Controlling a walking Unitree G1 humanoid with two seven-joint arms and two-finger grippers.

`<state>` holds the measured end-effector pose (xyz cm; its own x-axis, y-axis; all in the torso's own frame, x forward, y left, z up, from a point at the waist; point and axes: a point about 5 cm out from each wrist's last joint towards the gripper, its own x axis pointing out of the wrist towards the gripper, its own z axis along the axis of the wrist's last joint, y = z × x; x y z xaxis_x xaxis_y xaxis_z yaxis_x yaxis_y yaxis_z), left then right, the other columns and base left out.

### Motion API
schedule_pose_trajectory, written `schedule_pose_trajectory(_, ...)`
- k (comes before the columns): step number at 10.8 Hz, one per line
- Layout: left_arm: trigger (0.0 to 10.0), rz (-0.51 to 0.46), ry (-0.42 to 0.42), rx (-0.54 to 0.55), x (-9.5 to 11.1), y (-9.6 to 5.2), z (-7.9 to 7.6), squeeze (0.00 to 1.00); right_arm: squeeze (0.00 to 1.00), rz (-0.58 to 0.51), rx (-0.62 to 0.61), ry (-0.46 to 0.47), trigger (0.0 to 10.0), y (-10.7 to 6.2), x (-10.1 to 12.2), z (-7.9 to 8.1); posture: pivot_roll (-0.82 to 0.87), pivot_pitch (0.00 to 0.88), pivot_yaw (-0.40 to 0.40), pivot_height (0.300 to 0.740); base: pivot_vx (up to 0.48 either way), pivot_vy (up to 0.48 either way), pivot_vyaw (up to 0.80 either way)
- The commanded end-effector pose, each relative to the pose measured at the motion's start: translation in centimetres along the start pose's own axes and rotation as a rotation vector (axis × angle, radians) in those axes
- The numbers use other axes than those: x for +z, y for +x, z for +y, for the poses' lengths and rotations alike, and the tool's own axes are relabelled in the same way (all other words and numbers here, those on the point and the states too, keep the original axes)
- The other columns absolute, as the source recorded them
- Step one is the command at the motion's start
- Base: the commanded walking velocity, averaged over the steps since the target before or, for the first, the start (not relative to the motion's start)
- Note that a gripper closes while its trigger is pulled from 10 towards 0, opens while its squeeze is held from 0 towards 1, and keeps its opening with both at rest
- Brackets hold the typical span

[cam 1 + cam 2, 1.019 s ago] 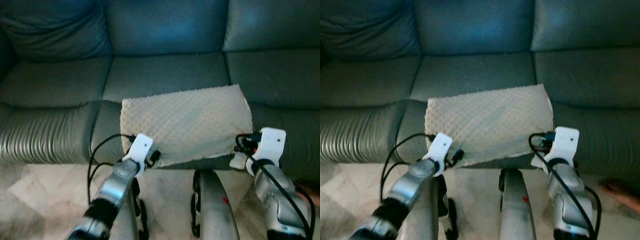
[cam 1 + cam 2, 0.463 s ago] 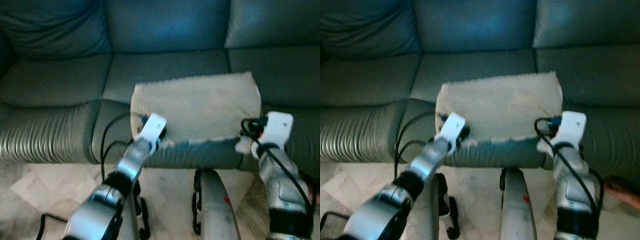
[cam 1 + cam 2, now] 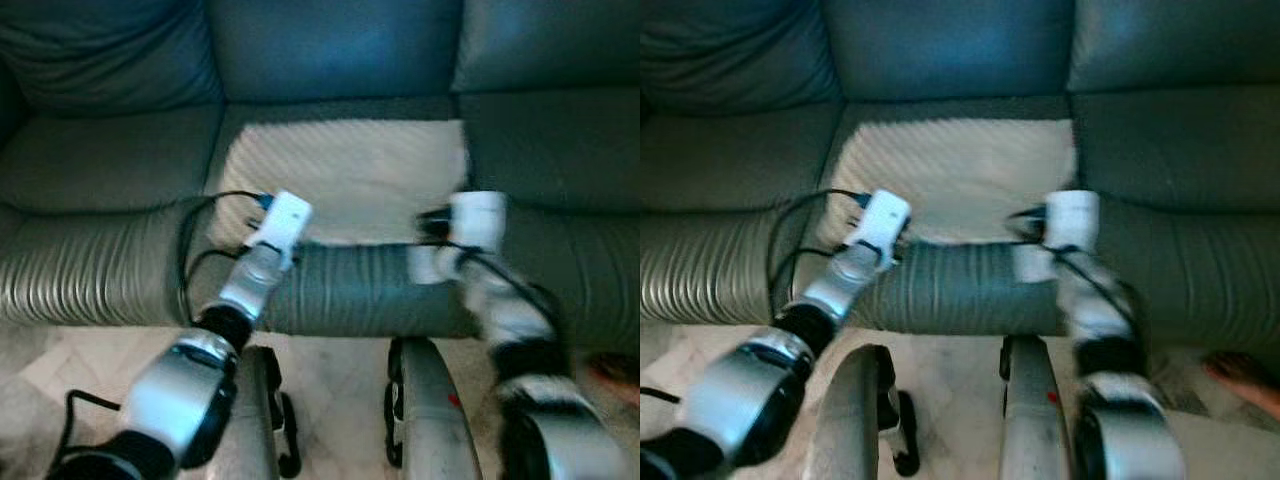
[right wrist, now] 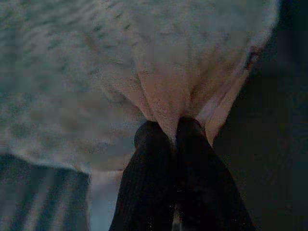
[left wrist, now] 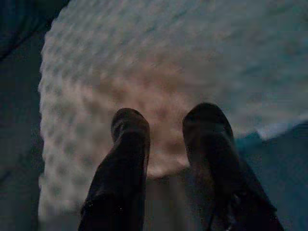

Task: Move the pillow to the sofa

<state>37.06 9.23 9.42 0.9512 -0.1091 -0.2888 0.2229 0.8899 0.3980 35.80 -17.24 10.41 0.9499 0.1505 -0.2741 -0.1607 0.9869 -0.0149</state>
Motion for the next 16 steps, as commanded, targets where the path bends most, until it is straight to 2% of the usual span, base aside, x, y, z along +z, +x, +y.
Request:
schedule_pose_trajectory(1, 0.0, 0.034, 0.003, 0.028, -1.0, -0.1, 0.8, 0.0, 0.0, 0.005, 0.028, -0.02, 0.0, 0.2, -0.3, 0.8, -0.02, 0.28, 0.133, 0.611, 0.0, 0.0, 0.0)
schedule_pose_trajectory(2, 0.0, 0.046, 0.002, 0.076, -1.1, 0.1, 2.2, 0.0, 0.0, -0.015, 0.071, -0.019, 0.0, 0.6, 0.1, 2.3, -0.02, 0.279, 0.129, 0.611, 0.0, 0.0, 0.0)
schedule_pose_trajectory(3, 0.0, 0.05, 0.001, 0.104, -1.1, 0.1, 2.9, 0.0, 0.0, -0.028, 0.103, -0.016, 0.0, 0.7, 0.1, 3.1, -0.02, 0.278, 0.126, 0.611, 0.0, 0.0, 0.0)
schedule_pose_trajectory(5, 0.0, 0.048, -0.007, 0.124, -1.1, 0.1, 3.2, 0.0, 0.0, -0.012, 0.17, 0.001, 0.0, -0.1, -1.4, 4.4, -0.03, 0.274, 0.119, 0.611, 0.0, 0.0, 0.0)
schedule_pose_trajectory(7, 0.0, 0.045, -0.009, 0.129, -1.1, 0.1, 3.1, 0.0, 0.0, 0.002, 0.188, 0.015, 0.0, -1.1, -2.6, 5.0, -0.03, 0.271, 0.116, 0.611, 0.0, 0.0, 0.0)
schedule_pose_trajectory(8, 3.7, 0.039, -0.013, 0.131, -1.0, 0.1, 3.1, 0.0, 0.0, 0.019, 0.199, 0.038, 0.0, -2.6, -3.7, 5.5, -0.03, 0.271, 0.115, 0.611, 0.0, 0.0, 0.0)
schedule_pose_trajectory(9, 4.2, 0.038, -0.016, 0.133, -1.1, 0.1, 3.2, 0.0, 0.0, 0.033, 0.213, 0.046, 0.0, -3.7, -4.5, 5.8, -0.04, 0.27, 0.115, 0.611, 0.0, 0.0, 0.0)
schedule_pose_trajectory(10, 7.6, 0.043, -0.023, 0.135, -1.2, 0.1, 3.2, 0.0, 0.0, 0.053, 0.237, 0.062, 0.0, -5.2, -5.2, 6.2, -0.05, 0.27, 0.116, 0.611, 0.0, 0.0, 0.0)
schedule_pose_trajectory(11, 10.0, 0.044, -0.025, 0.135, -1.2, 0.1, 3.2, 0.0, 0.0, 0.055, 0.261, 0.068, 0.0, -6.2, -5.4, 6.4, -0.05, 0.269, 0.116, 0.611, 0.0, 0.0, 0.0)
schedule_pose_trajectory(12, 10.0, 0.043, -0.035, 0.131, -1.1, 0.1, 3.0, 0.0, 0.0, 0.077, 0.331, 0.096, 0.0, -8.2, -5.9, 6.7, -0.06, 0.266, 0.116, 0.611, 0.0, 0.0, 0.0)
schedule_pose_trajectory(13, 10.0, 0.038, -0.039, 0.127, -0.9, 0.2, 2.9, 0.0, 0.0, 0.121, 0.331, 0.081, 0.0, -10.0, -6.7, 5.8, -0.07, 0.264, 0.115, 0.611, 0.0, 0.0, 0.0)
schedule_pose_trajectory(14, 10.0, 0.03, -0.043, 0.125, -0.7, 0.2, 2.8, 0.0, 0.0, 0.158, 0.284, 0.042, 0.0, -11.3, -7.6, 4.2, -0.07, 0.262, 0.114, 0.611, 0.0, 0.0, 0.0)
schedule_pose_trajectory(16, 10.0, 0.023, -0.049, 0.125, -0.5, 0.2, 2.8, 0.0, 0.0, 0.239, 0.088, -0.017, 0.0, -13.2, -8.8, -0.2, -0.08, 0.258, 0.116, 0.611, 0.0, 0.0, 0.0)
